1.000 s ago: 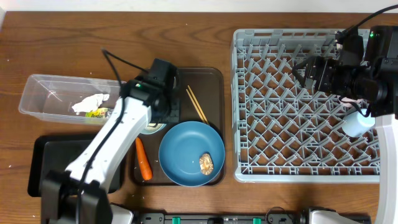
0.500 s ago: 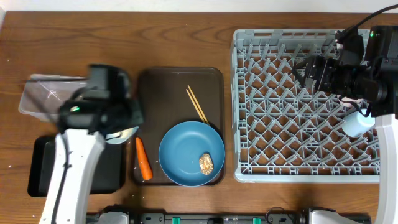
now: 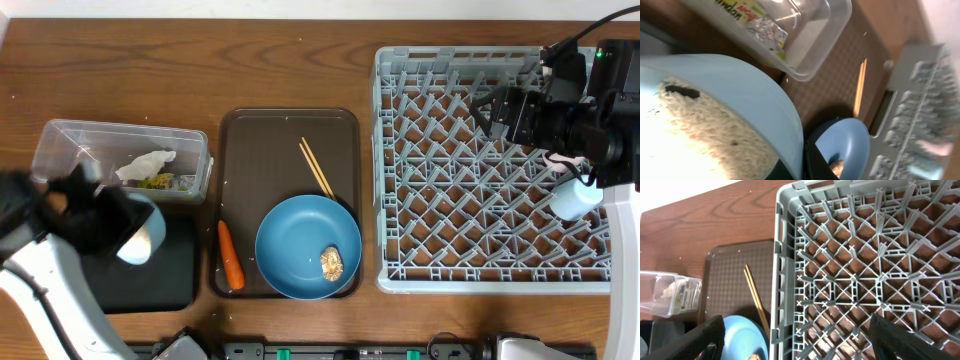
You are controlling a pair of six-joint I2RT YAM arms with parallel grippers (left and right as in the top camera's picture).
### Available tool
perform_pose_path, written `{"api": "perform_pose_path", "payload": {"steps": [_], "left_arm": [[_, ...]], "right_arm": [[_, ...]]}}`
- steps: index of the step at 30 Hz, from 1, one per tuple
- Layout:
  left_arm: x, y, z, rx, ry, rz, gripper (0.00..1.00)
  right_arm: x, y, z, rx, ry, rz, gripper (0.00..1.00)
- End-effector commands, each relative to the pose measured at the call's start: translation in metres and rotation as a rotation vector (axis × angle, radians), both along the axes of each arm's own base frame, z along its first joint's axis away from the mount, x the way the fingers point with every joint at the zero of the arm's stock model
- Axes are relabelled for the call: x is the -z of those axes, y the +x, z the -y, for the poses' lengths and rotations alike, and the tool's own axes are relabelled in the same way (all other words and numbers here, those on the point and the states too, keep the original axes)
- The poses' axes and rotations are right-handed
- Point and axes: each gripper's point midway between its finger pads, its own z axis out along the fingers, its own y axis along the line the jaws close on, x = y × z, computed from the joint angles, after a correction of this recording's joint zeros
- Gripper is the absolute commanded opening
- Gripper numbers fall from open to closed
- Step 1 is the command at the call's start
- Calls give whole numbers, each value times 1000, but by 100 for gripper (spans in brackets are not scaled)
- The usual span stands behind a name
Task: Sort waste into correct bins and load items into the dishwasher rack
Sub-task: 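Tip rice from bowl onto black tray with left gripper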
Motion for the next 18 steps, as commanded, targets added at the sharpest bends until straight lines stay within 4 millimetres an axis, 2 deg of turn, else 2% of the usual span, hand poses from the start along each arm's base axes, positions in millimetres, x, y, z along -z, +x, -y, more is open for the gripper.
{"api": "perform_pose_path", "payload": {"steps": [1,6,11,18], "left_arm": [[-6,-2,4,4,-139,194,6],[9,-16,-16,-167,-274,381,6],[-5,-27,-32,-271,-316,628,6],[-17,-33,-45,-329,-319,724,6]], "right_arm": [[0,0,-6,-23,-4,7,85],[-2,1,-6,-23,-4,14,85],[-2,1,-6,-23,-4,14,85],[-2,1,-6,-23,-4,14,85]]}}
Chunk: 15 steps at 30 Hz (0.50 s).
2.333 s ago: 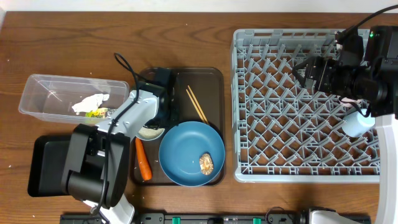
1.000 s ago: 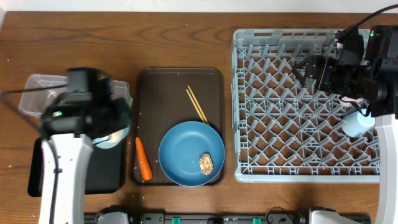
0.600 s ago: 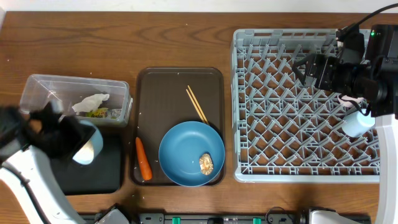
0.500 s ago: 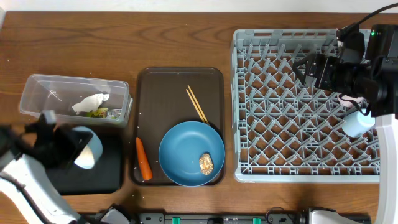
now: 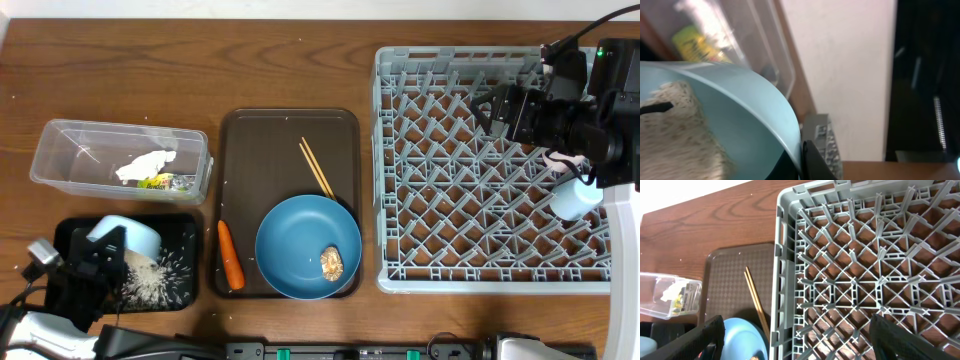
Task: Sort waste into correct bins and load items into the dishwasher rack
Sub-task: 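Tip rice from bowl onto black tray with left gripper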
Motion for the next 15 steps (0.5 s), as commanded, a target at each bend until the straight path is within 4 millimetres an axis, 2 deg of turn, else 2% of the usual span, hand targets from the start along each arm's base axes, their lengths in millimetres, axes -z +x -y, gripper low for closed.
{"api": "perform_pose_path", "payload": {"steps": [1,6,10,13,15], "left_arm": [[-20,1,-2,-9,33,124,6],[-18,1,-1,-9,28,122,6],[-12,0,3,-6,38,124,6],[-5,-2,11,-6,-16,94,6],[0,-3,13,1,23,95,6]], "right_arm": [[0,-1,-6,-23,-4,2,85],[0,-1,-6,-9,7,-2,86],[0,0,-6,-9,7,-1,86],[0,0,-6,-9,7,-1,86],[0,-1,-6,-9,7,-2,86]]}}
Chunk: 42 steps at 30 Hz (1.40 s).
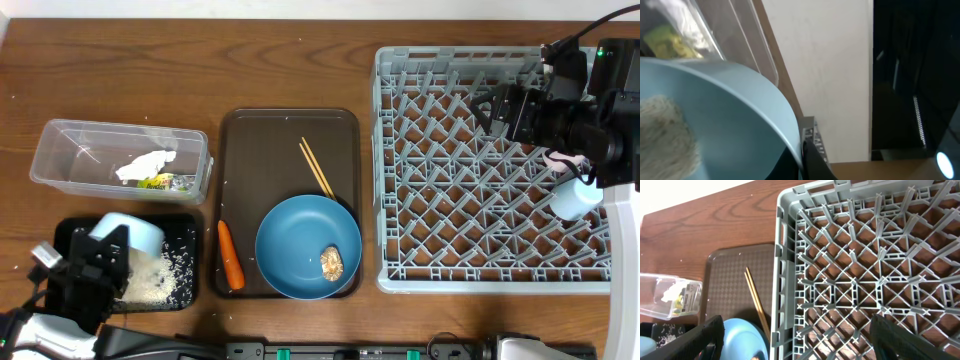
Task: Sort waste into correct bins and load items into the dishwasher rack
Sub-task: 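Tip rice from bowl onto black tray with left gripper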
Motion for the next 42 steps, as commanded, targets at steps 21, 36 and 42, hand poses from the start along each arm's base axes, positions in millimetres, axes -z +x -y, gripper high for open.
{"api": "perform_pose_path", "payload": {"steps": [21,36,42], "left_arm": [[-4,0,-1,-21,-56,58,6],[-2,5,4,10,-122,38,6],[7,23,57,281,60,-31,6]], "right_arm": [[-4,4,-6,7,20,16,86],[-5,5,-6,25,36,15,85],[-7,4,-14,-33,34,29,79]]}}
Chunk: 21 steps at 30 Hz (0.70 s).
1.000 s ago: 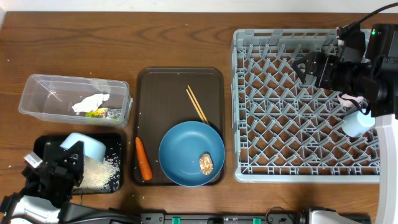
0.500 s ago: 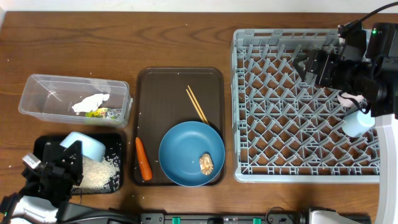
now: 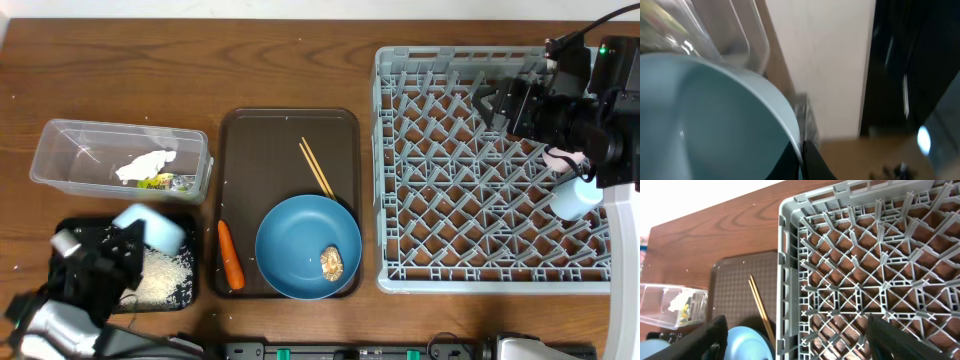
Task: Sort waste into correct bins and load items into the dishwasher rack
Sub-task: 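Tip rice from bowl onto black tray with left gripper, then carry light-blue bowl over brown tray toward right gripper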
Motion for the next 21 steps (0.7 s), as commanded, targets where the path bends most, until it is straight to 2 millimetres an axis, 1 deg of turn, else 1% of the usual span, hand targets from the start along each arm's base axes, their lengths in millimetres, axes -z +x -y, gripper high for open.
{"api": "perform_pose_path", "payload": {"steps": [1,6,9,13,15,17,19,21], "left_arm": [[-4,11,28,170,150,6,6],[-26,33,72,450,372,-14,6],[-42,47,99,590,578,-53,6],[-66,63,137,728,916,-37,6],[-78,66,161,783,1051,12,6],[-91,67,189,843,1129,106,6],[-103,63,216,901,1173,229,6],[-114,61,237,926,1185,318,6]], "right_arm": [[-1,-3,-17,-83,-6,16,79],[-1,-6,-31,-137,-18,19,79],[0,-9,-38,-155,-17,13,79],[2,-15,-51,-213,-19,4,77],[0,-22,-66,-312,-9,26,77],[-4,-27,-80,-398,1,53,77],[-4,-28,-85,-418,5,58,77],[-4,-29,-87,-405,20,45,76]]}}
